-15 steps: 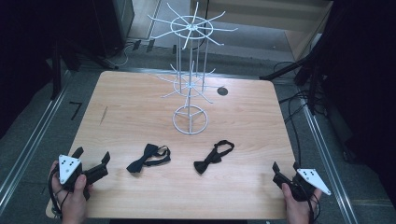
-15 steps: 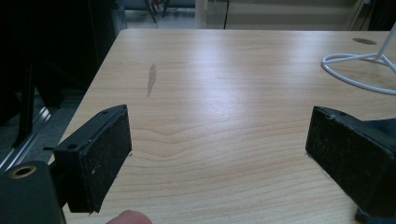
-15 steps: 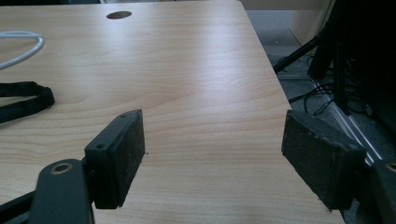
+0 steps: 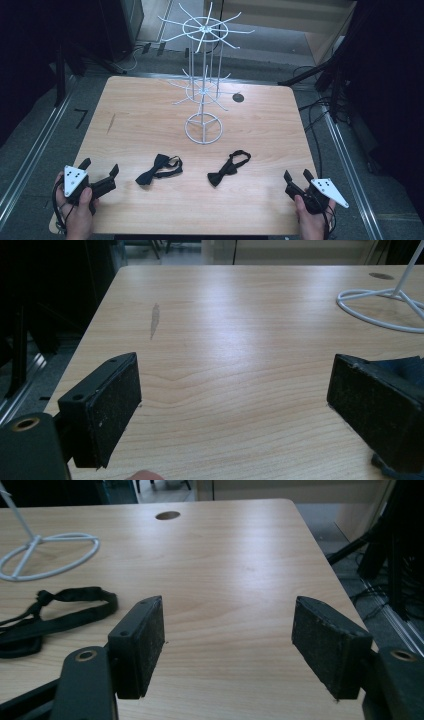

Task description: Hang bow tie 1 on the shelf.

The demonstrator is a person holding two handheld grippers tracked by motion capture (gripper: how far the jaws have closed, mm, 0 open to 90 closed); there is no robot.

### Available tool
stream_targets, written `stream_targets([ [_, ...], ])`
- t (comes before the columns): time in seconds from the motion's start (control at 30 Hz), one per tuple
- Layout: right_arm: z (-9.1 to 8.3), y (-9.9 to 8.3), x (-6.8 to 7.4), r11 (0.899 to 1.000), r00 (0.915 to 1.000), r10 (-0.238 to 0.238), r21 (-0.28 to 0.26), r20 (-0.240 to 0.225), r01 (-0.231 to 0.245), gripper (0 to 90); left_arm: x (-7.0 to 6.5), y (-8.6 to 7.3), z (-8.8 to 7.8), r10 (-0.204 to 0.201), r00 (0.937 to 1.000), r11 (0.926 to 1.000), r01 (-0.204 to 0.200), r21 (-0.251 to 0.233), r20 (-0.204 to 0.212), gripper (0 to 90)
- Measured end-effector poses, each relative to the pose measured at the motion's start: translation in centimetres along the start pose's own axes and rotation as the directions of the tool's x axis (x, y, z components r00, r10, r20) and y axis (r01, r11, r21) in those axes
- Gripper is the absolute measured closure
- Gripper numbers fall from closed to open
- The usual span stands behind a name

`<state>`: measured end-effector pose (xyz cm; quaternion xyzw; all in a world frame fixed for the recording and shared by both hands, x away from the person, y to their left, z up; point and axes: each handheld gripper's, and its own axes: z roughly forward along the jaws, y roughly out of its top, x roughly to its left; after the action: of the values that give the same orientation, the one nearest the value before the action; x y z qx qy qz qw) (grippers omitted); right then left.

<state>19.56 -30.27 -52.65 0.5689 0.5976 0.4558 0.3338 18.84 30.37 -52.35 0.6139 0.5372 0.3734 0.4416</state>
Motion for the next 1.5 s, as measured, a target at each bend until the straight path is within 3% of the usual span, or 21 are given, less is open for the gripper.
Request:
stream_targets([
  [0.43,-0.1,0.8,2.9,0.999,0.9959,-0.04,-0.009,-0.08,0.04,34.5,-0.3,0.0,-0.1,0.019,0.9998,0.9998,-0.019,-0.003,0.008,8.1],
  [0.6,-0.1,1.5,4.1,1.0,0.9927,-0.012,-0.006,-0.12,0.011,39.5,-0.4,0.0,0.0,0.022,0.9997,0.9998,-0.022,0.001,0.008,8.1],
  [1.0,0.7,2.4,8.6,0.997,0.9849,-0.068,0.009,-0.159,0.07,43.0,-0.4,-0.1,-0.1,0.017,0.9998,0.9998,-0.017,0.002,0.011,8.1],
  [1.1,1.3,2.5,10.2,0.996,0.9786,-0.079,0.024,-0.19,0.085,44.6,-0.4,-0.1,-0.1,0.014,0.9999,0.9999,-0.014,-0.001,0.009,8.1],
  [1.2,1.5,2.6,11.3,0.993,0.9781,-0.103,0.032,-0.181,0.11,46.2,-0.4,-0.1,-0.1,0.014,0.9998,0.9999,-0.014,-0.003,0.011,8.1],
  [1.5,2.3,2.7,13.4,0.992,0.9732,-0.108,0.048,-0.203,0.12,48.0,-0.3,-0.1,-0.2,0.01,0.9999,0.9999,-0.01,-0.009,0.008,8.1],
])
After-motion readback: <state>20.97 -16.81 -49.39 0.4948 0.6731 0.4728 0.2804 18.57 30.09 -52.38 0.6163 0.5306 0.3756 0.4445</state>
